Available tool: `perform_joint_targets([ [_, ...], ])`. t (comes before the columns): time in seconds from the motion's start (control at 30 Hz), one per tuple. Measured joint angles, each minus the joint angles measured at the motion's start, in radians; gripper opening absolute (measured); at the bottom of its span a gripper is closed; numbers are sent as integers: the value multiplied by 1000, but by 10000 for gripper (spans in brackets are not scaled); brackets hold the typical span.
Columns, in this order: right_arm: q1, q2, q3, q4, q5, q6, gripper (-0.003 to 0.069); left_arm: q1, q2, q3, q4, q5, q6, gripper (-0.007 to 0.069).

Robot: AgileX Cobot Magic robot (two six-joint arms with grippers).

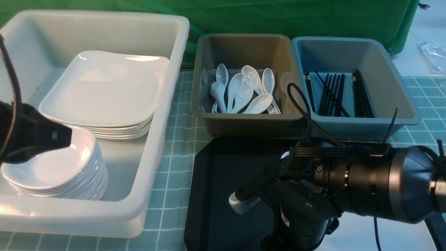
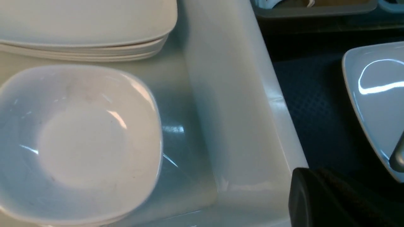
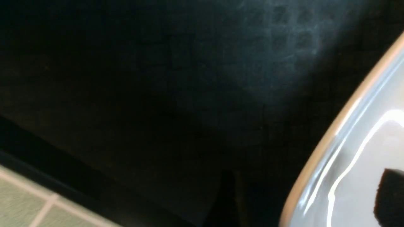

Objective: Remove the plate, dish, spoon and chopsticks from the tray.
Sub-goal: Use the right arm to grab a plate from the dinner plate

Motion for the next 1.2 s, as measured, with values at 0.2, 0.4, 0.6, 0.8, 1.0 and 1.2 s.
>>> perform_joint_targets([
  [0.2, 1, -14, 0, 0, 13, 5, 582, -2, 0, 0, 18, -2, -8, 0],
  [0.4, -7, -25, 0, 24, 14, 14, 450, -6, 0, 0, 17, -4, -19, 0],
  [0.6, -18, 1, 0, 198, -13, -116, 223, -9, 0, 0, 7, -4, -22, 0],
  [0.8, -17, -12, 0, 383, -88, -242, 152, -9, 0, 0, 7, 3, -23, 0],
  [1.0, -17, -53, 0, 419, -132, -272, 146, -9, 0, 0, 7, 3, -23, 0],
  [1.2, -17, -98, -4, 413, -113, -272, 404, -9, 0, 0, 7, 3, -23, 0],
])
